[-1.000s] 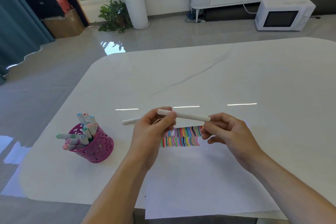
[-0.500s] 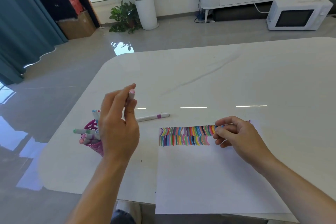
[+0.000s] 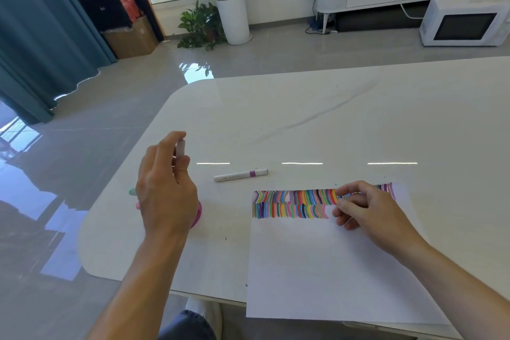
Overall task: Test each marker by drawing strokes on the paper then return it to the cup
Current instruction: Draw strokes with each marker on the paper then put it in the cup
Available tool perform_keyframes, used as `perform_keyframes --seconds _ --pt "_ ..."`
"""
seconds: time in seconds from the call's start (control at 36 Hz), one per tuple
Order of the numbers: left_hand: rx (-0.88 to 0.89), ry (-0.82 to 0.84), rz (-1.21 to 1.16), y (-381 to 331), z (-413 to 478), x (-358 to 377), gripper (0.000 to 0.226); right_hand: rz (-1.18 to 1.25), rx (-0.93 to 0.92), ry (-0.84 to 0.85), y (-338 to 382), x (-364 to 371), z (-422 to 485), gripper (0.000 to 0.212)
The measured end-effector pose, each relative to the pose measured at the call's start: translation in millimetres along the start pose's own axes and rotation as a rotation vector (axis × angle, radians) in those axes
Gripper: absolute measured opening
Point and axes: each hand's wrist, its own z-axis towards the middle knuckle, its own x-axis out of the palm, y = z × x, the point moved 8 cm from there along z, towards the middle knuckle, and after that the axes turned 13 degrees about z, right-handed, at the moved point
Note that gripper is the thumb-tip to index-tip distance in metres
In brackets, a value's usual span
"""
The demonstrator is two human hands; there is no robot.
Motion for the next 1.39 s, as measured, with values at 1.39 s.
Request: perform_keyframes --seconds 1.39 --pt "0.131 0.68 0.131 -26 -52 105 0.04 0.023 -0.023 -0.016 -10 1 3 0.006"
